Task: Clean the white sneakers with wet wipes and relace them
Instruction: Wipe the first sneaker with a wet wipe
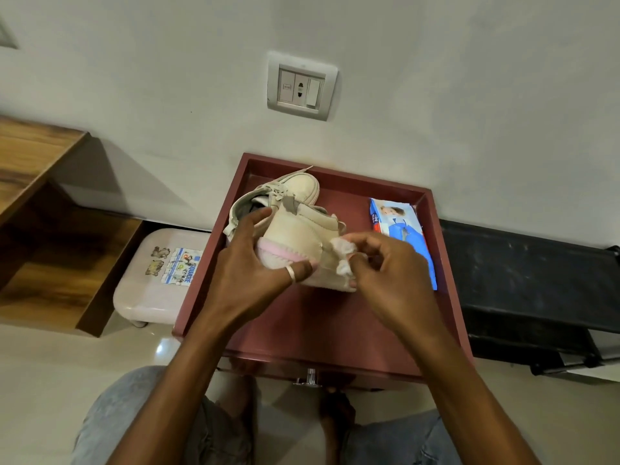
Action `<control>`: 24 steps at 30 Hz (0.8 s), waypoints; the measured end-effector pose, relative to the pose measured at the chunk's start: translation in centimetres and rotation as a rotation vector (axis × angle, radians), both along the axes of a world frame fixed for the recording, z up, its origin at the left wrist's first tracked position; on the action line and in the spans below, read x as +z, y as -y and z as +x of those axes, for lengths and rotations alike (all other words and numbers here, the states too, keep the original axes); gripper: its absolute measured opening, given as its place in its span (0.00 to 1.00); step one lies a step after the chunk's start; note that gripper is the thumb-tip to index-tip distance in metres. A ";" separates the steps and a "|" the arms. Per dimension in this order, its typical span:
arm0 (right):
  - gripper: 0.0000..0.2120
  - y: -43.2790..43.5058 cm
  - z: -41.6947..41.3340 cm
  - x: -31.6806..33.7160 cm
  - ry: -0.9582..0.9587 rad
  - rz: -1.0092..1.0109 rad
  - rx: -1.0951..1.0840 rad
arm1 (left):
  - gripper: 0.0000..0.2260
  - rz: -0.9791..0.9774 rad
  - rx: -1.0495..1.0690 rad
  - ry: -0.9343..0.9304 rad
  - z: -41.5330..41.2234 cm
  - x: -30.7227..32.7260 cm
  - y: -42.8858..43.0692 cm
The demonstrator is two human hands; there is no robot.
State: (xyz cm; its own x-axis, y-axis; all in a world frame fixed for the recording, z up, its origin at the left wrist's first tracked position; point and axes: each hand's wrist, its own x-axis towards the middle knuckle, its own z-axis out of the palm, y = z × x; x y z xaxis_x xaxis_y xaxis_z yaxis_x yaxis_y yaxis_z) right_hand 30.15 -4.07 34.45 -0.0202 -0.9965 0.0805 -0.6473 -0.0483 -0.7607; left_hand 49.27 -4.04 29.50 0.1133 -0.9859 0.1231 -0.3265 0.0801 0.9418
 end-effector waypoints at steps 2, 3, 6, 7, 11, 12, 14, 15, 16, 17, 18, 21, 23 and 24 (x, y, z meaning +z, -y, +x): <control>0.09 -0.6 0.8 0.0 -0.039 -0.037 0.034 | 0.41 -0.028 0.065 0.005 -1.0 0.5 -0.2; 0.07 -0.9 1.0 0.2 -0.046 -0.043 0.027 | 0.40 -0.016 0.085 -0.032 -1.3 0.7 -0.3; 0.19 -1.3 0.7 1.8 0.093 0.106 -0.008 | 0.31 0.100 0.003 -0.295 -1.4 1.9 -0.5; 0.26 -1.4 0.4 2.5 0.148 0.169 -0.011 | 0.26 0.122 -0.044 -0.379 -1.4 2.4 -0.6; 0.34 -1.6 -0.1 3.4 0.136 0.290 0.000 | 0.29 0.117 -0.067 -0.513 -2.3 3.1 -0.8; 0.38 -1.5 -0.2 3.0 0.086 0.286 -0.021 | 0.32 0.121 -0.084 -0.509 -2.7 2.9 -0.8; 0.44 -1.3 -0.7 2.2 -0.010 0.253 -0.086 | 0.30 0.137 -0.139 -0.505 -3.2 2.9 -0.8; 0.44 -1.1 -1.1 1.9 -0.042 0.232 -0.116 | 0.29 0.152 -0.170 -0.505 -3.4 2.9 -0.8; 0.42 -1.0 -1.6 2.0 -0.059 0.211 -0.133 | 0.28 0.170 -0.196 -0.506 -3.6 3.1 -0.7; 0.37 -0.8 -2.3 2.1 -0.053 0.193 -0.136 | 0.26 0.188 -0.213 -0.493 -3.6 3.1 -0.7; 0.31 -0.6 -3.0 2.3 -0.025 0.177 -0.129 | 0.23 0.199 -0.213 -0.475 -3.5 3.2 -0.6; 0.14 -0.2 -5.5 3.0 0.197 0.190 -0.110 | 0.20 0.158 -0.092 -0.334 -2.3 2.8 -0.1; 0.13 0.0 -6.8 3.0 0.412 0.249 -0.085 | 0.23 0.169 -0.051 -0.203 -1.6 2.2 0.2; 0.13 0.0 -7.3 2.9 0.515 0.268 -0.071 | 0.27 0.209 -0.062 -0.155 -1.3 1.9 0.3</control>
State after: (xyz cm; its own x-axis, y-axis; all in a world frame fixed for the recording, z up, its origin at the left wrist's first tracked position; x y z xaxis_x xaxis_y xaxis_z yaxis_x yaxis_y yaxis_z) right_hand 22.86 -4.10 37.37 -0.0572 -0.9756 -0.2121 -0.1855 0.2191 -0.9579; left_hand 48.00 -4.34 31.43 0.0532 -0.9937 -0.0983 -0.1772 -0.1063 0.9784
